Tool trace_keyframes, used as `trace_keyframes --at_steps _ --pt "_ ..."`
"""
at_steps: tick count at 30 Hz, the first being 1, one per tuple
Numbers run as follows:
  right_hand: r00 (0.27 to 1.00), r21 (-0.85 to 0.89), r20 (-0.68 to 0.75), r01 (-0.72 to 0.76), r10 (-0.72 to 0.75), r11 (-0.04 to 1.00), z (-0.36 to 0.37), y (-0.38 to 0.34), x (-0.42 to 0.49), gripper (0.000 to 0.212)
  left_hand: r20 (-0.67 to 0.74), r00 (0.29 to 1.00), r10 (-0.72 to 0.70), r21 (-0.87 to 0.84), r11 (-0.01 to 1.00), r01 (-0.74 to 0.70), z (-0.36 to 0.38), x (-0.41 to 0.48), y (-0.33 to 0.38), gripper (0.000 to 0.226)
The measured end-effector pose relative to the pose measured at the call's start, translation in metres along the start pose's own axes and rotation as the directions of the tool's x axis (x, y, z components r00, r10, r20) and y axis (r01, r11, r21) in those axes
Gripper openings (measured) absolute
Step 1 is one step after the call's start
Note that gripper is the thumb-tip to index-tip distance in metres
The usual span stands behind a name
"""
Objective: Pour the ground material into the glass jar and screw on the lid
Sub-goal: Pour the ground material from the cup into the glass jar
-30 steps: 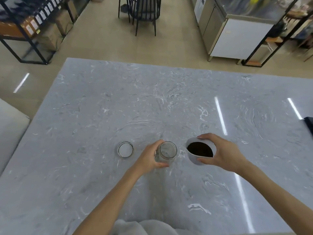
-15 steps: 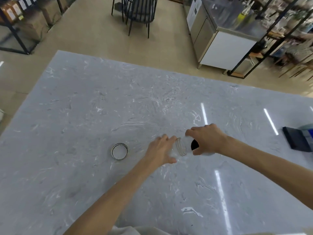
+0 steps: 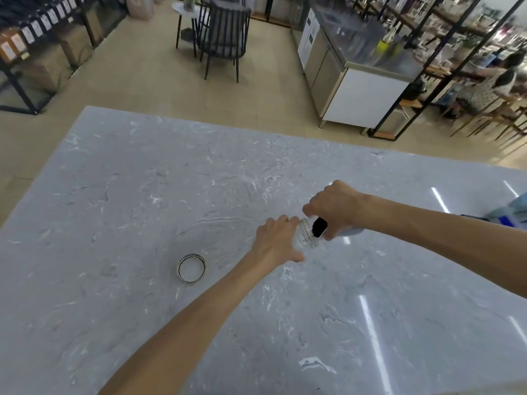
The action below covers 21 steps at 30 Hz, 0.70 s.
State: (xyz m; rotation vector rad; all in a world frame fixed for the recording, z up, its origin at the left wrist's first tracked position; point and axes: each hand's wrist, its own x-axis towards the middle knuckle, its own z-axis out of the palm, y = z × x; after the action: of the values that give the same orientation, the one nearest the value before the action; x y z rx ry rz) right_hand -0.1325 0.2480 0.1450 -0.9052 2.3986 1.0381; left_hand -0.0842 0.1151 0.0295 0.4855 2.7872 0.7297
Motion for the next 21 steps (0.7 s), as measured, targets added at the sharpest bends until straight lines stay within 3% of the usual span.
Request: trace_keyframes --at_steps 4,13,21 --pt "1.000 -0.106 -0.007 0.024 -0.025 0.994 -0.009 0.000 -0.004 0.042 -0.009 1.000 -0.014 -0.036 0.999 0.014 -0.005 0.002 0.007 0.076" --pt "0.999 -0.270 -0.030 0.021 -0.030 0.963 -0.039 0.003 -0.010 0.044 -0.085 0.996 -0.010 -0.072 0.997 0.003 -0.024 0.001 0.009 0.080" --pt "0.997 -0.309 -0.047 0.050 -0.068 0.950 -0.056 0.006 -0.010 0.045 -0.148 0.988 -0.033 -0.108 0.994 0.017 -0.036 0.000 0.007 0.079"
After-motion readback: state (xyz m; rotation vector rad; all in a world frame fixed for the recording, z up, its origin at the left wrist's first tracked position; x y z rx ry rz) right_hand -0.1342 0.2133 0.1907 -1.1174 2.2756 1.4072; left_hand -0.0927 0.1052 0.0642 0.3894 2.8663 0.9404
